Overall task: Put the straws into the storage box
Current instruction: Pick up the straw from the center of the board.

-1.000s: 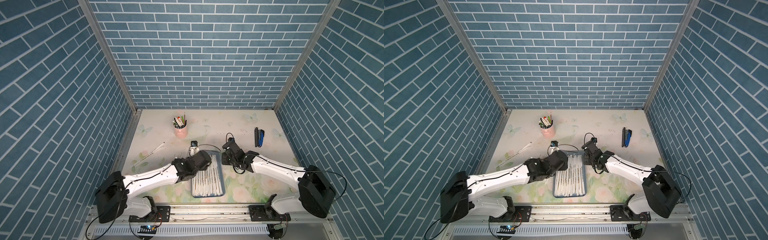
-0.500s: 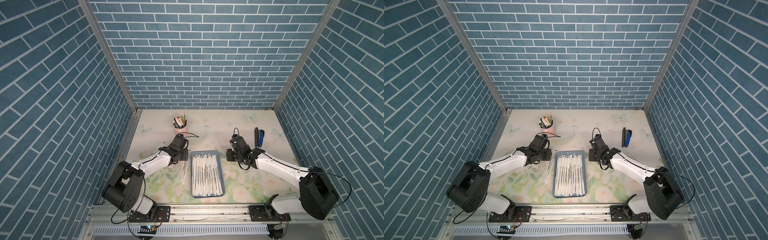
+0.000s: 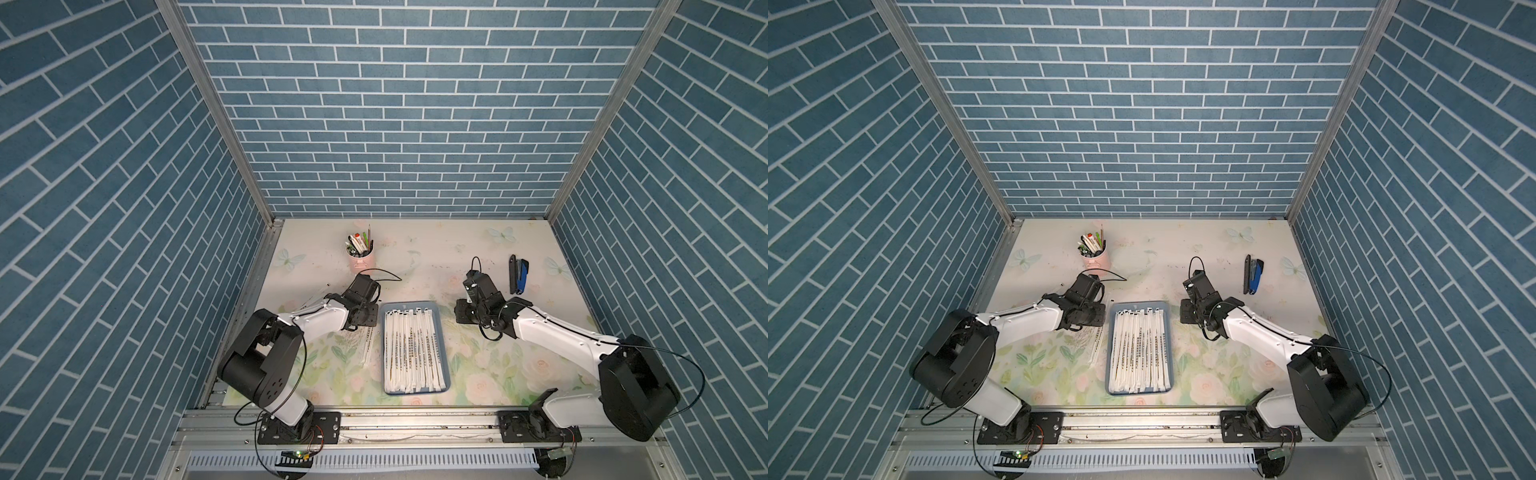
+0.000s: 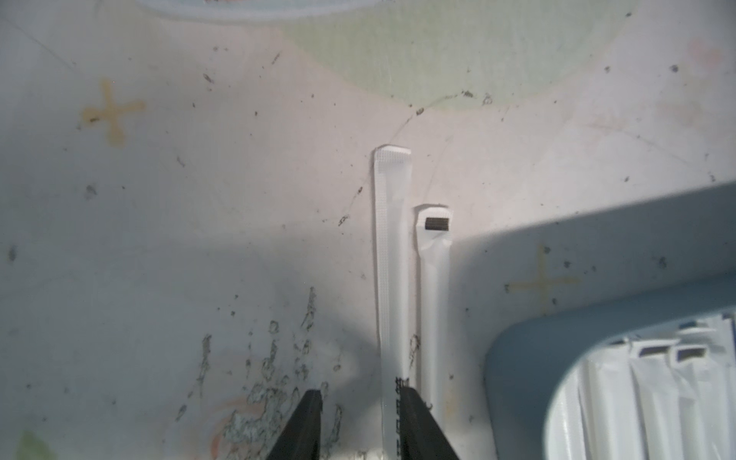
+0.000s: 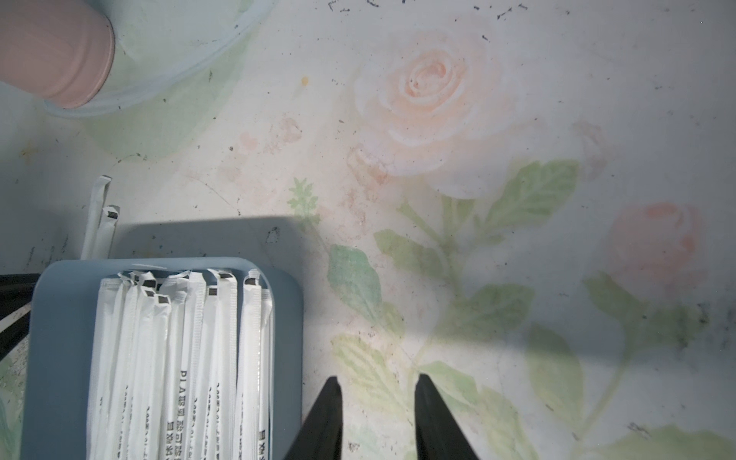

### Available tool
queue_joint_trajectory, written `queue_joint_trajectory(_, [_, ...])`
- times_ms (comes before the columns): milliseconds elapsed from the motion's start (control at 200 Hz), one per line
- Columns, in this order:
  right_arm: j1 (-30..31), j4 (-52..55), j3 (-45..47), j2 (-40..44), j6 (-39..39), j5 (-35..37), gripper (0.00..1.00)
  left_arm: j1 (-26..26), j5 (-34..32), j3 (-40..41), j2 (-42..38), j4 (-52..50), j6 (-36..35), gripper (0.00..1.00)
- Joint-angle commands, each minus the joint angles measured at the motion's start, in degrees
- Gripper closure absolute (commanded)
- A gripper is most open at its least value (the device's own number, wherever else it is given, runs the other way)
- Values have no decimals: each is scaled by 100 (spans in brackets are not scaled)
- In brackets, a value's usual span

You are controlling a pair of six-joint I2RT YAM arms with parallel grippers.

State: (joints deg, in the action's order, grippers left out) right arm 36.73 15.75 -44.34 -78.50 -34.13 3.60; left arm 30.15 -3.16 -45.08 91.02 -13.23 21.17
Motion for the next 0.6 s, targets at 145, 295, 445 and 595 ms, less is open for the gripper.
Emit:
queue_joint_trajectory(145, [-35,-124,130,63,108,-112,67,97,-132,-62,241,-54,45,63])
queue_joint_trajectory(295, [-34,-127,131,76,108,-123,67,138,-219,-71,339,-105,88,71])
queue_joint_trajectory(445, [-42,-133,137,102,106,-125,67,149,-259,7,218,-176,146,88])
queue_joint_trajectory(595, [-49,-142,141,98,100,-135,67,140,-512,-12,-137,-459,221,97])
